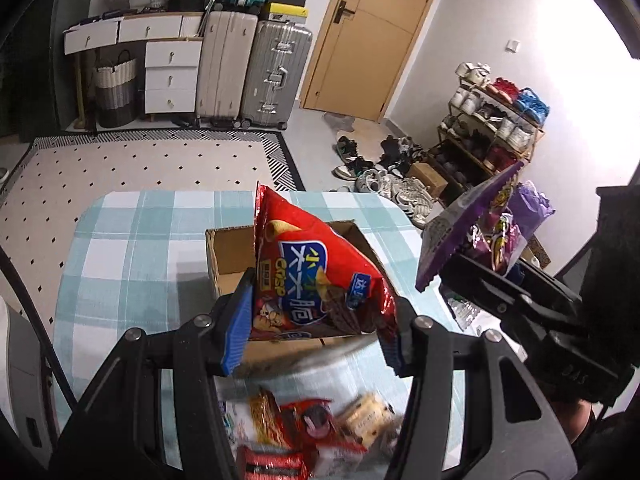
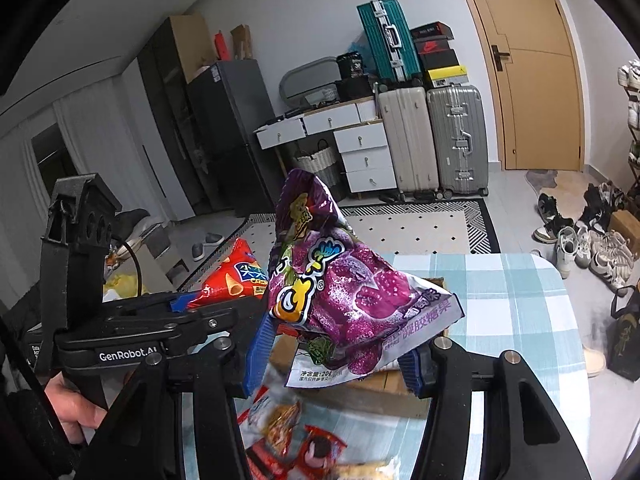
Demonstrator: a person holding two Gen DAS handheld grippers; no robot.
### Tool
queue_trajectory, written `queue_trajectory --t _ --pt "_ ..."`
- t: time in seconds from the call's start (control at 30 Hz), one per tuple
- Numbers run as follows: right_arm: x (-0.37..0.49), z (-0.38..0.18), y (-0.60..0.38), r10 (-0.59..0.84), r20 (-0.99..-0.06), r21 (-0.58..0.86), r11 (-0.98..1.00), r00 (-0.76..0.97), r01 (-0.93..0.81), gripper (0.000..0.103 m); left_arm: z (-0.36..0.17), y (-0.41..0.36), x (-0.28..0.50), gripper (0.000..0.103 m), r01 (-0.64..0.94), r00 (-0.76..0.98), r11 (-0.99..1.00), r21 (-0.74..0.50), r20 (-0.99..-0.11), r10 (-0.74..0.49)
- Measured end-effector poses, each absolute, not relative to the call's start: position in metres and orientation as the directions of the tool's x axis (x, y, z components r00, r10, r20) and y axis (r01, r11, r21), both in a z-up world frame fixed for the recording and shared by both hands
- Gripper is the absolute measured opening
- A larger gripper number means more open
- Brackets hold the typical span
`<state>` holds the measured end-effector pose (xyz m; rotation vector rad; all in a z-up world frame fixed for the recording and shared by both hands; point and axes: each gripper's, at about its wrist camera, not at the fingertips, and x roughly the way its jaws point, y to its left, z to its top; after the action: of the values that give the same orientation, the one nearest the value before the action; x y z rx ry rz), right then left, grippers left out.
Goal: Organize snacks
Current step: 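Lower both bags into the box and open both grippers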
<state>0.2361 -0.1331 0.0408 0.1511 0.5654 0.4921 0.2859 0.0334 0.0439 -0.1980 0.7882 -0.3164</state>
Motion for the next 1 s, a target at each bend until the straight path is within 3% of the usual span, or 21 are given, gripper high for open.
queue_trajectory --t 0.63,0.7,0.77,0.87,0.93,1.0 --pt "0.341 -0.046 -0.115 0.397 -0.625 0.221 0.916 0.672 -0.336 0.055 -0.056 0.016 0.375 0.052 0.16 0.555 0.949 -0.271 -0.77 -0.314" --pt "0.347 -0.053 -0.116 0.388 -0.64 0.215 0.919 0.663 -0.33 0.06 -0.066 0.017 0.384 0.056 0.135 0.528 0.952 -0.274 -0.793 -0.303" --pt "0.353 -0.057 -0.116 0.381 -0.645 0.21 0.922 0.663 -0.326 0.065 -0.075 0.022 0.389 0.072 0.109 0.495 0.947 -0.302 -0.81 -0.315" --pt "0.352 -0.055 -0.12 0.384 -0.625 0.202 0.921 0.68 -0.334 0.082 -0.079 0.028 0.388 0.075 0.115 0.498 0.933 -0.341 -0.793 -0.352" --pt "0.345 -0.048 -0.126 0.391 -0.591 0.195 0.918 0.705 -0.346 0.082 -0.075 0.028 0.383 0.082 0.128 0.517 0.937 -0.326 -0.784 -0.343" --pt "0.335 -0.038 -0.132 0.385 -0.558 0.185 0.921 0.735 -0.343 0.082 -0.069 0.028 0.376 0.082 0.141 0.537 0.938 -0.316 -0.772 -0.34"
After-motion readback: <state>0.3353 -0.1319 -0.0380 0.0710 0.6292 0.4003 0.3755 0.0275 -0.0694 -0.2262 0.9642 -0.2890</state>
